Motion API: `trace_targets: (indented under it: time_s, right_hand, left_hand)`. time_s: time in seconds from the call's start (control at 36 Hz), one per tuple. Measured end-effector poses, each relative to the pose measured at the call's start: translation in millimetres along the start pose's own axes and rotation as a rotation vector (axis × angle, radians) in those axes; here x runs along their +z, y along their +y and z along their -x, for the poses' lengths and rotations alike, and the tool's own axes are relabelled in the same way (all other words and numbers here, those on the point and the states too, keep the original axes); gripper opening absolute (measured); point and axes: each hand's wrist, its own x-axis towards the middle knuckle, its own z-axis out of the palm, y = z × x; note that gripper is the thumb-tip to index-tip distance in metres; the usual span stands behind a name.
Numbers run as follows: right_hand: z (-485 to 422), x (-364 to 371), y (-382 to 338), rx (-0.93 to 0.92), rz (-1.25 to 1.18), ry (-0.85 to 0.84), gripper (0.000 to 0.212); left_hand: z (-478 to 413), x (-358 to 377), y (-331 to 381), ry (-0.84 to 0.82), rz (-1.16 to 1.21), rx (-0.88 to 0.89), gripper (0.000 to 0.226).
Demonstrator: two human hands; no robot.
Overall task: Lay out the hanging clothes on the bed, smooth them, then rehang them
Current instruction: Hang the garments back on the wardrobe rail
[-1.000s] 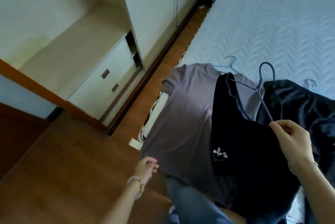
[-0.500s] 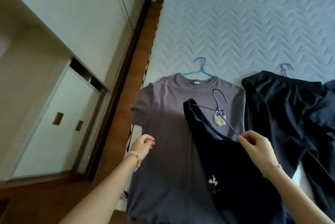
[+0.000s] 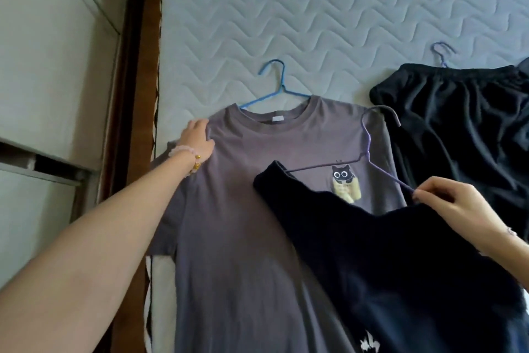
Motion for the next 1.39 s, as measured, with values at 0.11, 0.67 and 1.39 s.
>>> trace_targets:
  time_s: [0.11, 0.67, 1.39]
  right_hand:
    - [-6, 3, 8, 0.004, -0.014, 0.019, 0.014]
    - [9, -5, 29, 0.025, -0.053, 0.121, 0.014]
    - [9, -72, 151, 0.071, -0.202, 0.240, 0.016]
  left_hand:
    - [-37, 10, 0, -0.035, -0.056, -0.027, 0.056]
    - [-57, 16, 54, 0.063, -0.044, 0.159, 0.052]
    - [-60, 135, 355, -0.284, 0.177, 0.286, 0.045]
